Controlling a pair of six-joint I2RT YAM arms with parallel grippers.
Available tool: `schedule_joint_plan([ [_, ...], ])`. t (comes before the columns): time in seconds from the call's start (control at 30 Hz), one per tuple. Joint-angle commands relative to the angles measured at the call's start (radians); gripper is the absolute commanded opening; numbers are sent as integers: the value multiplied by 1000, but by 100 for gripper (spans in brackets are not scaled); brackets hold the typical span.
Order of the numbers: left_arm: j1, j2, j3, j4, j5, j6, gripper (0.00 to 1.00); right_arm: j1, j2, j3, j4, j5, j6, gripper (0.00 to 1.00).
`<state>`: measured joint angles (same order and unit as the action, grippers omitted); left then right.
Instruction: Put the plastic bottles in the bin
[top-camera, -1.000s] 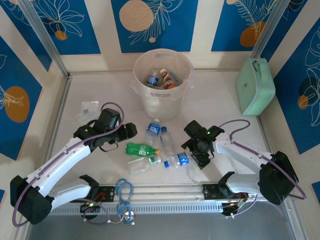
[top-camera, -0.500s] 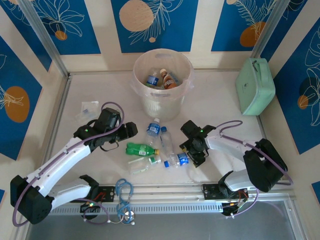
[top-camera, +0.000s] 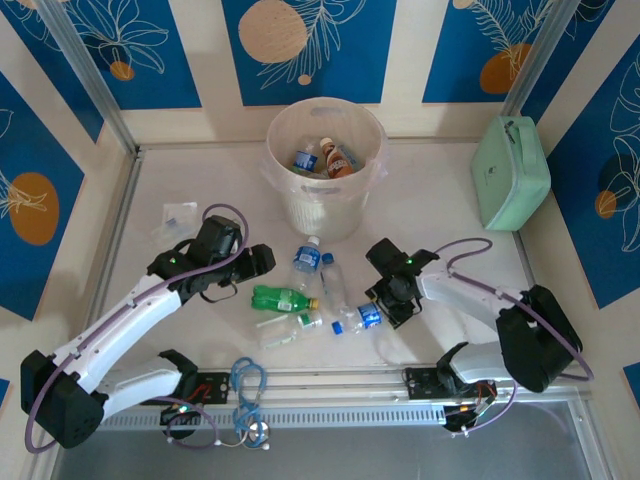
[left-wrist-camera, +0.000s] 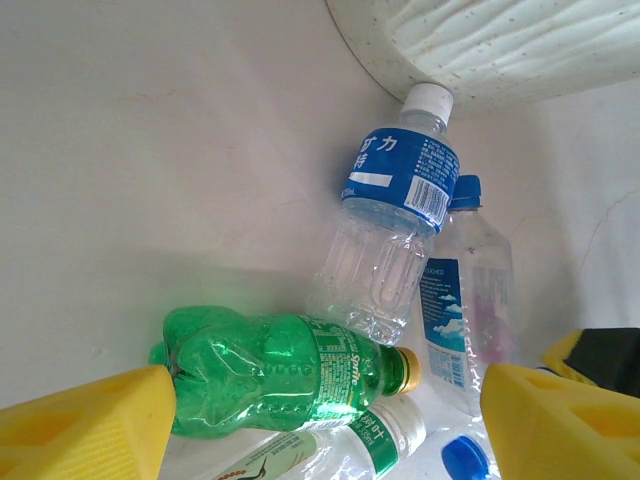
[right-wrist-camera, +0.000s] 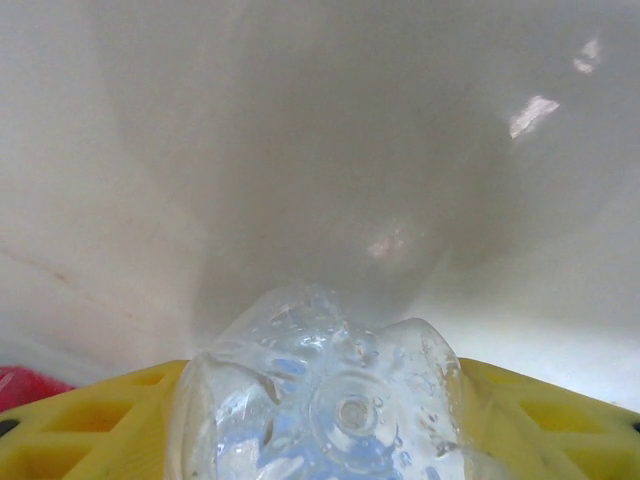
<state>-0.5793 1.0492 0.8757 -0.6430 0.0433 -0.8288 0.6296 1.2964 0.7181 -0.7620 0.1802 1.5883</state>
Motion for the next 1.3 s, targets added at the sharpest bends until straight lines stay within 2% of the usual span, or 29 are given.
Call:
schedule_joint_plan([
  [0.0, -7, -3, -3, 2, -8, 12, 80, -7, -80, 16, -94, 44, -46, 60],
  [0.13, -7, 3, 9, 3, -14, 17, 79, -2, -206, 45, -185, 87, -113, 58],
  [0.23, -7, 6, 22, 3, -19, 20, 80, -6, -307, 100, -222, 115, -219, 58],
  [0.33, -7, 8, 33, 5, -29, 24, 80, -22, -361, 241, -274, 140, -350, 58],
  [0.43, -6, 8, 46, 11, -34, 22, 80, -41, -342, 455, -317, 166, -501, 59],
  [0.57, -6, 5, 60, 20, -37, 19, 80, -125, -222, 758, -321, 87, -677, 60],
  [0.67, -6, 0, 60, 20, -31, 13, 80, -183, -120, 935, -282, 13, -729, 60],
  [0.77, -6, -9, 57, 10, -32, 10, 80, -228, 12, 1109, -244, -53, -739, 60],
  [1.0, -5, -38, 39, -17, -37, 10, 80, -251, 359, 1486, -198, -103, -724, 60],
  [1.2, -4, -51, 24, -34, -42, 17, 80, -245, 657, 1865, -293, -112, -705, 60],
  [1.27, -4, -52, 18, -33, -43, 18, 80, -238, 722, 1938, -321, -102, -702, 61],
])
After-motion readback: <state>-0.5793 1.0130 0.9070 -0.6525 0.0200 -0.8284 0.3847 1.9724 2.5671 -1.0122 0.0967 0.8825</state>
